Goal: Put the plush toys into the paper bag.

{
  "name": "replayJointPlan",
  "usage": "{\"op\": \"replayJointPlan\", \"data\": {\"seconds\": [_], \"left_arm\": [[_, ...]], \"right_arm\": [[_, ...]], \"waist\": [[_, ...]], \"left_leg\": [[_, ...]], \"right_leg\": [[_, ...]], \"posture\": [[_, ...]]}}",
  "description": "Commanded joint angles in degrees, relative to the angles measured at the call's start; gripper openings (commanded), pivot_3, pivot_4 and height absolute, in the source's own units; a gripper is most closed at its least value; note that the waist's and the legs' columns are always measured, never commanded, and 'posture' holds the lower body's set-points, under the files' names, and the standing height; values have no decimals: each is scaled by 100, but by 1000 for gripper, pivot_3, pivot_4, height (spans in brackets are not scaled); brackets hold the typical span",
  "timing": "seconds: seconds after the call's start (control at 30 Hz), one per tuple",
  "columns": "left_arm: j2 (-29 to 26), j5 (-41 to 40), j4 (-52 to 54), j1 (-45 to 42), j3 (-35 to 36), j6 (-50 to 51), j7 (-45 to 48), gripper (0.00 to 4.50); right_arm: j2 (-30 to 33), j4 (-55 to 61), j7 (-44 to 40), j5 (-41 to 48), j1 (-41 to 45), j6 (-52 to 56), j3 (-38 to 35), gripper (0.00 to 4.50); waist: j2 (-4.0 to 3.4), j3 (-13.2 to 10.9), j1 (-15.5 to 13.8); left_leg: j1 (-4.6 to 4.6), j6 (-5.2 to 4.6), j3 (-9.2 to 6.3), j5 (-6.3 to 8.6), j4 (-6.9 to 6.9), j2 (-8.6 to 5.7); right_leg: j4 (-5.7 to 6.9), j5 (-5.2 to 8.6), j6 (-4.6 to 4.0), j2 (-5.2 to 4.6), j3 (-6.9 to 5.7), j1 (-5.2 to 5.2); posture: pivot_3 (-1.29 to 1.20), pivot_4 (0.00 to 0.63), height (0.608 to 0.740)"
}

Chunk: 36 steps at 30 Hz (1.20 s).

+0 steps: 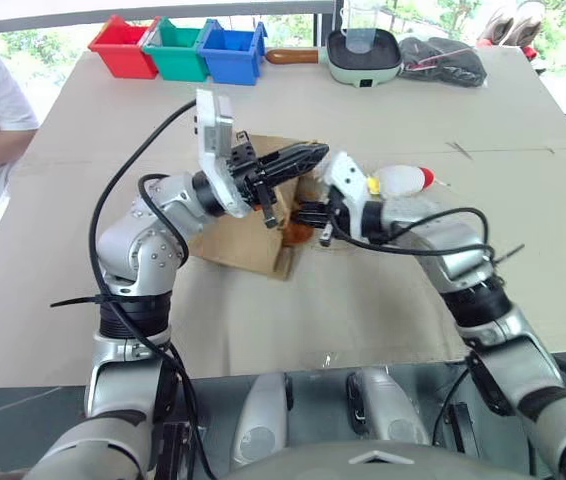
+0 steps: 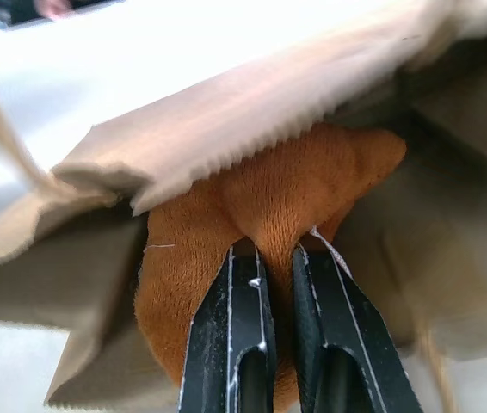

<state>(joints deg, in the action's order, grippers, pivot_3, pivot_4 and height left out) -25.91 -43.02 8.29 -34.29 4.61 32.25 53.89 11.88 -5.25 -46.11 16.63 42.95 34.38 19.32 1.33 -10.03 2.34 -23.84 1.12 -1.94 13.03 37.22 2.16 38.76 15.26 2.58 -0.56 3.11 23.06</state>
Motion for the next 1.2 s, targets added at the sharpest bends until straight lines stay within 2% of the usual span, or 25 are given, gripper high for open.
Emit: {"op": "replayJointPlan", "data": {"seconds": [0.03,0.07,0.1,0.13,0.17,0.3,0.33,0.37,0.47,0.6,0.7,0.8,0.9,1.0,1.1,1.2], "left_arm": [[4,0,89,53,96,-148,12,0],[10,-15,102,84,132,-145,-27,0],[0,-31,131,146,202,-148,-87,0],[-8,-45,152,189,250,-151,-131,0],[-12,-54,172,217,276,-152,-163,0],[-8,-246,352,493,595,-76,-425,0],[-32,-255,394,570,633,-84,-440,0],[-50,-256,439,636,646,-90,-441,0],[-104,-293,521,779,708,-84,-424,0],[-248,-333,522,898,857,-76,-424,0],[-216,-337,561,898,856,-108,-522,0],[-150,-343,620,905,857,-127,-620,0],[-112,-333,651,909,839,-128,-670,0],[-54,-312,687,895,806,-147,-729,0],[-36,-320,759,914,810,-144,-778,0],[-46,-359,853,969,838,-122,-827,0]], "right_arm": [[-235,-704,-457,-104,290,-577,113,37],[-302,-1070,-543,-223,393,-771,183,37],[-409,-1335,-627,-170,414,-842,123,631],[-487,-1526,-696,-125,427,-904,65,637],[-537,-1632,-745,-90,428,-944,8,913],[-328,-820,-713,-21,-83,-826,-120,2709],[-232,-577,-703,-62,-236,-803,-96,3358],[-132,-353,-714,-82,-370,-765,-73,3636],[125,304,-638,26,-670,-515,-197,3636],[797,1324,-147,55,-999,-279,-1002,3636],[1282,1431,164,-49,-948,-112,-1463,3636],[1628,778,566,-539,-607,-255,-1553,3636],[1676,-139,979,-897,-177,-182,-1501,3636],[1561,-2067,976,-1288,495,-585,-1225,3636],[1415,-3413,923,-1520,917,-1170,-1121,2774],[1419,-3608,579,-1518,927,-1362,-1076,1614]], "waist": [[0,0,-16],[0,0,-25],[0,0,-27],[0,0,-29],[0,0,-23],[-1,0,-32],[-1,0,-27],[-1,-1,-30],[-1,-1,-31],[-3,-2,-44],[-1,-1,-59],[-1,-1,-30],[-1,-1,-2],[-2,-1,9],[-1,-1,3],[0,0,-18]], "left_leg": [[0,0,0,0,0,0],[-2,0,-1,0,0,-1],[-2,0,0,0,2,-2],[-2,0,2,0,2,-3],[0,0,2,0,2,-3],[-1,0,-2,0,0,-2],[-3,0,-4,0,-2,-2],[-2,0,-2,0,-1,-2],[-3,0,-1,0,0,-3],[-1,0,-2,0,1,-3],[-2,0,1,0,4,-6],[1,0,2,0,2,-6],[3,0,8,0,0,-4],[6,0,13,0,-3,-2],[5,0,14,0,-4,-2],[1,0,14,0,-4,-3]], "right_leg": [[1,0,0,-1,0,0],[0,0,0,-3,-3,0],[0,0,0,-5,-3,0],[0,0,0,-6,-2,0],[0,0,0,-7,-3,-1],[4,0,0,-7,-5,0],[1,0,0,-9,-7,0],[2,0,0,-10,-6,0],[2,0,0,-11,-6,0],[6,0,0,-10,-6,0],[3,0,1,-12,-5,-1],[4,0,1,-9,-3,-1],[4,0,0,-6,5,0],[4,0,0,-4,10,1],[0,-1,0,-5,12,1],[-4,-1,0,-8,10,1]], "posture": [[0,150,740],[0,150,740],[0,150,740],[0,150,740],[0,150,740],[0,150,740],[0,150,740],[0,150,740],[0,150,740],[0,150,740],[0,150,740],[0,150,740],[0,150,740],[0,150,740],[0,150,740],[0,150,740]]}}
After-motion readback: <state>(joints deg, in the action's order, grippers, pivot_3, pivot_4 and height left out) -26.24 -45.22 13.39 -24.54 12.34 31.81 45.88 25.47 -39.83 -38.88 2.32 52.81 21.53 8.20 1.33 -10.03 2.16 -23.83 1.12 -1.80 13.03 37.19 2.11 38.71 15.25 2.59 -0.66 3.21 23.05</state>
